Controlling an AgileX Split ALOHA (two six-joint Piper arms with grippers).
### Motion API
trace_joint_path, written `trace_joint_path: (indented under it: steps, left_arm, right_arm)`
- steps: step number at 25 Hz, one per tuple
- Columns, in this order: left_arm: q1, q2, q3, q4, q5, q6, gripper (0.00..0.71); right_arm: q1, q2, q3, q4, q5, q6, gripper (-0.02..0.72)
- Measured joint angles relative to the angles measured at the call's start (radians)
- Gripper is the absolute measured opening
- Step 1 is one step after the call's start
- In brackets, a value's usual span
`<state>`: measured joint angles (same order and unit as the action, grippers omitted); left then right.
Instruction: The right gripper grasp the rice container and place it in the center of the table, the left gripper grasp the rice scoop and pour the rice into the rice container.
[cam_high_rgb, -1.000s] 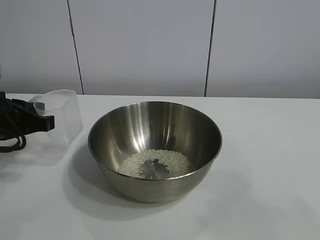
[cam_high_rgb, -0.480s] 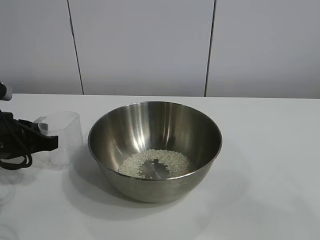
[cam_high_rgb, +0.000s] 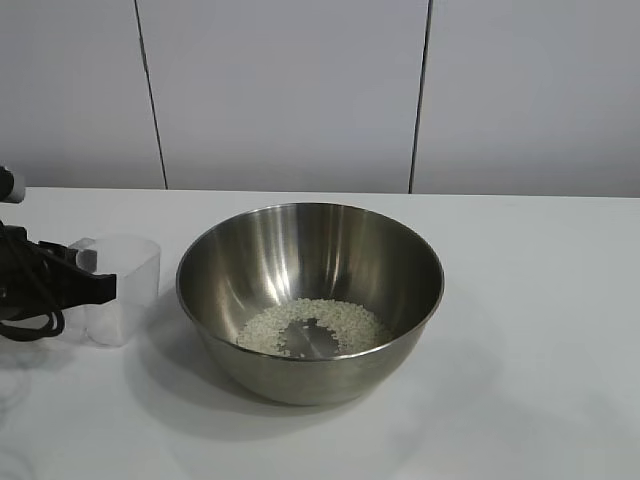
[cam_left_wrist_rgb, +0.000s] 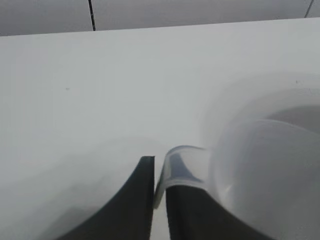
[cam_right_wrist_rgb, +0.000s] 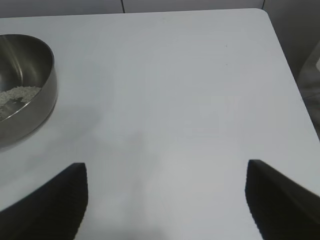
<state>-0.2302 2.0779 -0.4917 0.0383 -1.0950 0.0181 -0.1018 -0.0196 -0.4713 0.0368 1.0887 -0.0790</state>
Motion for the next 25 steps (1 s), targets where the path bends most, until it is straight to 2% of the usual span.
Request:
trace_joint_path:
  steps: [3,5,15,22,24,25]
  left_arm:
    - [0.0,0.0,0.003,0.0,0.004,0.016,0.455]
    - [0.0,0.0,0.019,0.0,0.009,0.037,0.493]
    - [0.0,-0.02,0.152,0.003,-0.035,0.082,0.537]
    - [0.0,-0.241,0.158,-0.071,0.151,0.297,0.541]
    - [0.0,-0.335,0.151,-0.098,0.251,0.308,0.541]
    - [0.001,-0.376,0.137,-0.1,0.337,0.301,0.541]
  right_arm:
    - [0.0,0.0,0.0,0.0,0.0,0.0,0.588]
    - [0.0,0.0,0.0,0.0,0.0,0.0,0.588]
    - [0.0,0.0,0.0,0.0,0.0,0.0,0.588]
    - [0.0,0.0,0.0,0.0,0.0,0.0,0.588]
    - [0.0,0.0,0.0,0.0,0.0,0.0,0.587]
    - [0.0,0.0,0.0,0.0,0.0,0.0,0.587]
